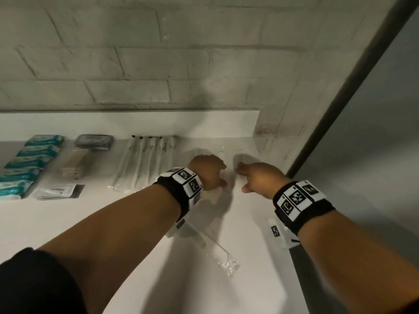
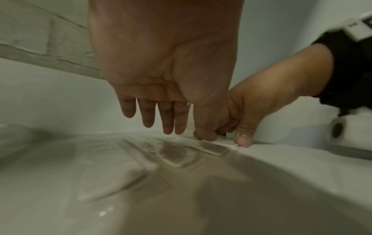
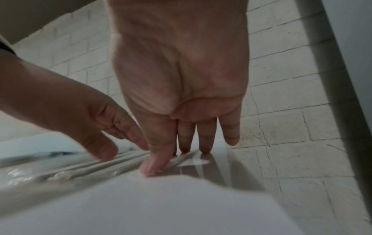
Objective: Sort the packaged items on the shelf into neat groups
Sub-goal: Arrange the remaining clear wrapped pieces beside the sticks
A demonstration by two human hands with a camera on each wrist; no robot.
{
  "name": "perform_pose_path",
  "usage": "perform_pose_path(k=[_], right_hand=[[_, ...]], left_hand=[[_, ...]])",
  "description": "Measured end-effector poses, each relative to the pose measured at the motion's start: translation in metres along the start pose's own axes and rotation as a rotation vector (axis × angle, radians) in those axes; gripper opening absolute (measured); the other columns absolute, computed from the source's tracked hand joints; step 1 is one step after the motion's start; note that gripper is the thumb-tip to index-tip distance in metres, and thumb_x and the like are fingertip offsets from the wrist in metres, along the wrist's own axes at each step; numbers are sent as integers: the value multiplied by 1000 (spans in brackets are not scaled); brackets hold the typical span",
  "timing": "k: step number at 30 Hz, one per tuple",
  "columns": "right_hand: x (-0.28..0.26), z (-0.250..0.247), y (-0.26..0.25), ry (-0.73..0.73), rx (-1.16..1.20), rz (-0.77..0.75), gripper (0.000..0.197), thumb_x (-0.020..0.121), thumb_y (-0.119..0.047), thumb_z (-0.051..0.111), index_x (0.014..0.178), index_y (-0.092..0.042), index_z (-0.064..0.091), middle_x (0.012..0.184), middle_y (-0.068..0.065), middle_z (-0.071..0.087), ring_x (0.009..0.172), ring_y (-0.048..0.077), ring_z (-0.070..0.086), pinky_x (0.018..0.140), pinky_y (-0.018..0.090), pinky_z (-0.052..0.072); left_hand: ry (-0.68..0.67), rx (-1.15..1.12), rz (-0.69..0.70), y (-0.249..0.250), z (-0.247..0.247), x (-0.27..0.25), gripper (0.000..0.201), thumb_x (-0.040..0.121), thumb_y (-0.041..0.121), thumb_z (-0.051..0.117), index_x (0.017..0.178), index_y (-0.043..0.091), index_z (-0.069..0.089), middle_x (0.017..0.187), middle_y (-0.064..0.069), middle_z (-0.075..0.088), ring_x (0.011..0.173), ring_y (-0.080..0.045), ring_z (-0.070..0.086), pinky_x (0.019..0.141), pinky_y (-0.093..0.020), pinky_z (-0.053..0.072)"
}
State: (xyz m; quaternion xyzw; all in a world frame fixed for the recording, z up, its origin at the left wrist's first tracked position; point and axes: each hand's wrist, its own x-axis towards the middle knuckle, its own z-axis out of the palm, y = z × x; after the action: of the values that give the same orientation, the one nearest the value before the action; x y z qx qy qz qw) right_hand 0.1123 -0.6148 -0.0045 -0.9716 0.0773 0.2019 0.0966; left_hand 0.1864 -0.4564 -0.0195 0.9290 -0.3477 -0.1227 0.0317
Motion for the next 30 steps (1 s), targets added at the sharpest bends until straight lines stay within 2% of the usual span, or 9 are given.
perform_pose_path(k=[6,11,13,15,17,20,23,27,30], right_hand=[[12,-2,-3,-5,-132,-70,68,85,-26,68,146,-27,38,149,1,43,130,27,46,105,35,40],[-1,-7,-4,-4,17,-50,72,84,-26,69,147,-27,36,153,-4,36,135,23,41,109,32,35],[-15,-13,-15,107,84,-55,61,83,-30,70,139,-24,48,143,-1,49,126,24,51,102,32,42],[-36,-12,-41,153,98,-104,39,81,-37,70,116,-21,65,115,2,63,105,25,61,86,31,49],[-58,-3,-72,5,41,-198,34,80,-48,67,100,-20,68,95,3,65,88,22,62,73,29,49],[-80,22,-106,-208,-171,-337,61,79,-58,65,120,-14,57,112,7,64,99,25,61,76,31,45],[-81,37,-115,-272,-295,-345,69,82,-43,69,137,-10,42,130,12,52,115,31,55,90,37,45],[-72,35,-101,-303,-314,-428,45,86,-17,65,128,-9,53,118,10,62,99,27,61,72,30,42],[-66,21,-78,-407,-217,-349,37,84,-14,65,120,-11,58,109,6,67,88,22,60,69,29,42]], left_hand=[[-29,121,-6,2,-2,8,62,80,55,63,136,31,49,141,2,50,126,-22,50,102,-32,38],[-59,126,-22,1,-6,7,63,78,54,65,135,31,50,142,6,49,128,-19,48,100,-30,37],[-99,134,-8,2,-10,7,49,79,52,64,123,31,60,131,5,58,119,-20,55,88,-28,41],[-119,125,9,1,-15,7,29,83,42,60,106,27,68,115,1,66,105,-23,63,79,-28,46],[-135,109,23,-2,-16,8,28,89,32,50,110,23,68,122,-2,65,110,-26,61,88,-33,49],[-156,47,-1,-9,-12,11,40,96,26,43,136,29,51,151,6,39,139,-19,35,116,-33,26],[-169,-23,-5,-14,-8,14,44,96,21,42,139,31,46,154,10,32,143,-15,26,119,-28,16],[-221,-42,-16,-19,-4,21,46,95,24,41,139,35,45,155,12,31,144,-14,26,120,-32,17],[-257,-67,-21,-22,-7,24,46,95,22,41,139,35,46,155,11,30,144,-14,26,120,-30,16]])
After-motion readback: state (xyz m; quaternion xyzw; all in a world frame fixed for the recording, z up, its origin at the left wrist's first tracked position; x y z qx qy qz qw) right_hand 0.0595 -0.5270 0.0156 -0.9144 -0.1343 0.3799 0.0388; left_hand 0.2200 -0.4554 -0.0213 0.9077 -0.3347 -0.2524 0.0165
